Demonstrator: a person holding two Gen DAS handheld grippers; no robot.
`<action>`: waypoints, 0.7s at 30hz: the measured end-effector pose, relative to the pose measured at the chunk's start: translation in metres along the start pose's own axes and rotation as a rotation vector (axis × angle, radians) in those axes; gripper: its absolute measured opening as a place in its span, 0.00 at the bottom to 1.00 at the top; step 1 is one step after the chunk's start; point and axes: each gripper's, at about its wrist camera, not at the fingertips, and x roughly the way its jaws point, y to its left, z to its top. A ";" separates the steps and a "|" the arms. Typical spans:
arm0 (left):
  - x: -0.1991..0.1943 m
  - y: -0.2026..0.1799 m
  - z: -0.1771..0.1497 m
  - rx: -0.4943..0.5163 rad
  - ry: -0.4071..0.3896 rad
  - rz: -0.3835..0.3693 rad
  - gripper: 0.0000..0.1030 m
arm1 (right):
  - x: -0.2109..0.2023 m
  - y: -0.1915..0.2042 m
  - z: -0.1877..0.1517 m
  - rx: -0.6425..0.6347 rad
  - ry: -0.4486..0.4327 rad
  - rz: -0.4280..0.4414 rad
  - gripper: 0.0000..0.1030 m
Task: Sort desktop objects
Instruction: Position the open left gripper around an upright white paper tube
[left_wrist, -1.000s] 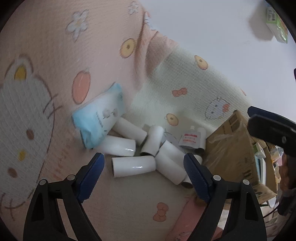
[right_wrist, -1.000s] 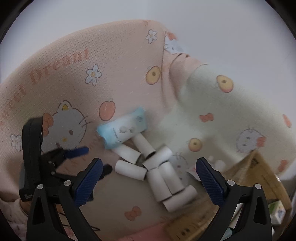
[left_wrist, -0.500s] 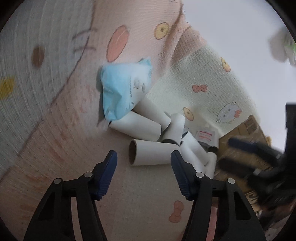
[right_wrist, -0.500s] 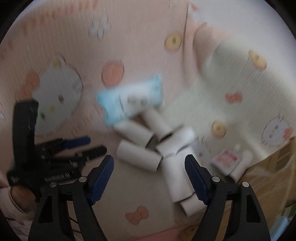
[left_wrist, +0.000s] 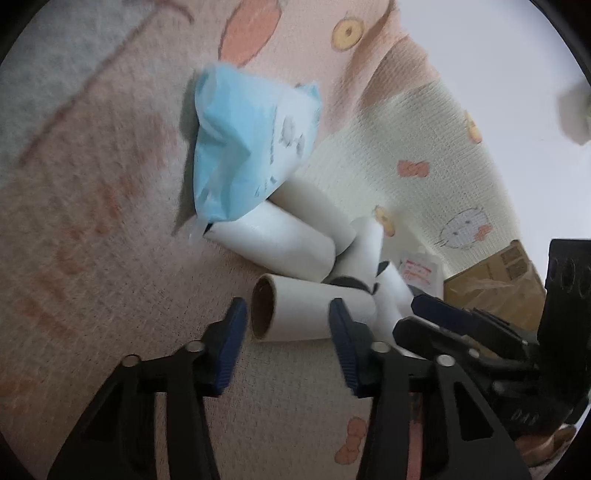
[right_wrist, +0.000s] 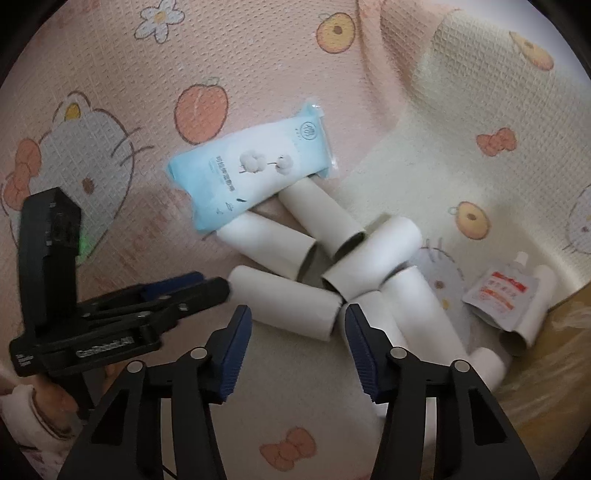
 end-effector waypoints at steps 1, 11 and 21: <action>0.003 0.001 0.000 -0.005 0.009 0.000 0.37 | 0.004 -0.001 -0.001 0.001 -0.005 0.011 0.47; 0.012 -0.004 0.000 0.023 0.021 0.025 0.21 | 0.046 -0.018 -0.020 0.116 0.074 0.021 0.34; -0.007 -0.003 -0.020 0.040 0.095 0.099 0.20 | 0.036 -0.004 -0.012 0.064 0.026 0.060 0.35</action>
